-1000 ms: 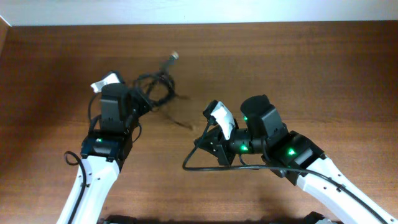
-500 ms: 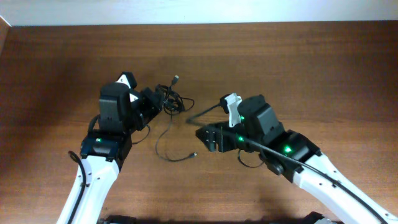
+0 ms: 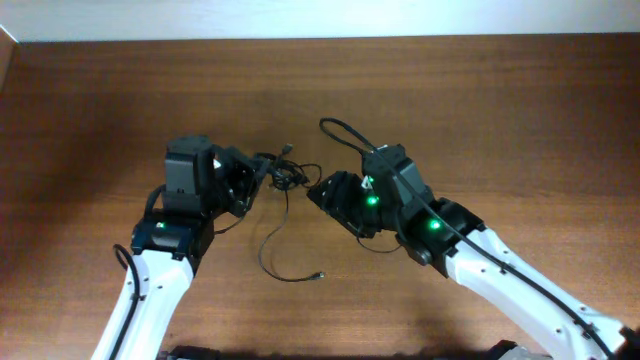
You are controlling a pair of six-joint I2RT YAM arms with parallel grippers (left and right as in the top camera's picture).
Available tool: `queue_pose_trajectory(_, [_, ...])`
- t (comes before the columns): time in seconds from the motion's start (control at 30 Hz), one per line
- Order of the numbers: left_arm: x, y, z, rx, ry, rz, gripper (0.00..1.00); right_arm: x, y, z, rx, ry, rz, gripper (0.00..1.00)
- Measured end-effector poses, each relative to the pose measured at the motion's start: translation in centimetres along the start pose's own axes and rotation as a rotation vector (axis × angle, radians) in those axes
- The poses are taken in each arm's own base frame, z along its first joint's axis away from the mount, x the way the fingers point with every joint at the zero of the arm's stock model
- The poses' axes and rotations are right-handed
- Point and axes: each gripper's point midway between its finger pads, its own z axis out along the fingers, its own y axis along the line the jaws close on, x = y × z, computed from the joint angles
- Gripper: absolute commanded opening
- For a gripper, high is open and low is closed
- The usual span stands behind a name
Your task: Untangle cables
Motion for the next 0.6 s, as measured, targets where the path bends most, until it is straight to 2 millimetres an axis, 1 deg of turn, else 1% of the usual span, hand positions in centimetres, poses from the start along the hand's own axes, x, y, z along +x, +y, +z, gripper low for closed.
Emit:
queue_pose_trajectory(0.07, [0.5, -0.1, 0.1, 0.000, 0.011, 0.004, 0.00, -0.2, 1.1, 1.2, -0.053, 0.007, -0.001, 0.58])
queue_pose_trajectory(0.1, [0.7, -0.1, 0.1, 0.001, 0.016, 0.008, 0.00, -0.1, 1.4, 1.7, -0.066, 0.016, -0.002, 0.57])
queue_pose_trajectory(0.13, [1.0, -0.2, 0.2, 0.000, 0.022, 0.012, 0.00, 0.0, 1.4, 2.2, -0.072, 0.026, 0.004, 0.52])
queue_pose_trajectory(0.17, [1.1, -0.2, 0.2, 0.001, 0.025, 0.015, 0.00, 0.1, 1.5, 2.5, -0.081, 0.033, 0.005, 0.45])
queue_pose_trajectory(0.2, [1.1, -0.2, 0.2, 0.000, 0.027, 0.016, 0.00, 0.1, 1.6, 2.8, -0.088, 0.037, 0.007, 0.41])
queue_pose_trajectory(0.27, [1.1, -0.2, 0.2, -0.001, 0.027, 0.019, 0.00, 0.2, 1.5, 2.9, -0.084, 0.044, 0.034, 0.26])
queue_pose_trajectory(0.33, [1.2, -0.1, 0.2, -0.001, 0.029, 0.019, 0.00, 0.3, 1.4, 3.1, -0.080, 0.052, 0.057, 0.19])
queue_pose_trajectory(0.37, [1.3, -0.2, 0.2, 0.000, 0.035, 0.019, 0.00, 0.3, 1.2, 3.2, -0.076, 0.054, 0.064, 0.13])
queue_pose_trajectory(0.4, [1.4, -0.2, 0.2, 0.001, 0.042, 0.018, 0.00, 0.3, 1.0, 3.4, -0.070, 0.056, 0.068, 0.05])
queue_pose_trajectory(0.6, [2.3, -0.2, 0.2, 0.006, 0.095, 0.021, 0.00, 0.0, 0.0, 4.2, -0.038, 0.049, 0.103, 0.04])
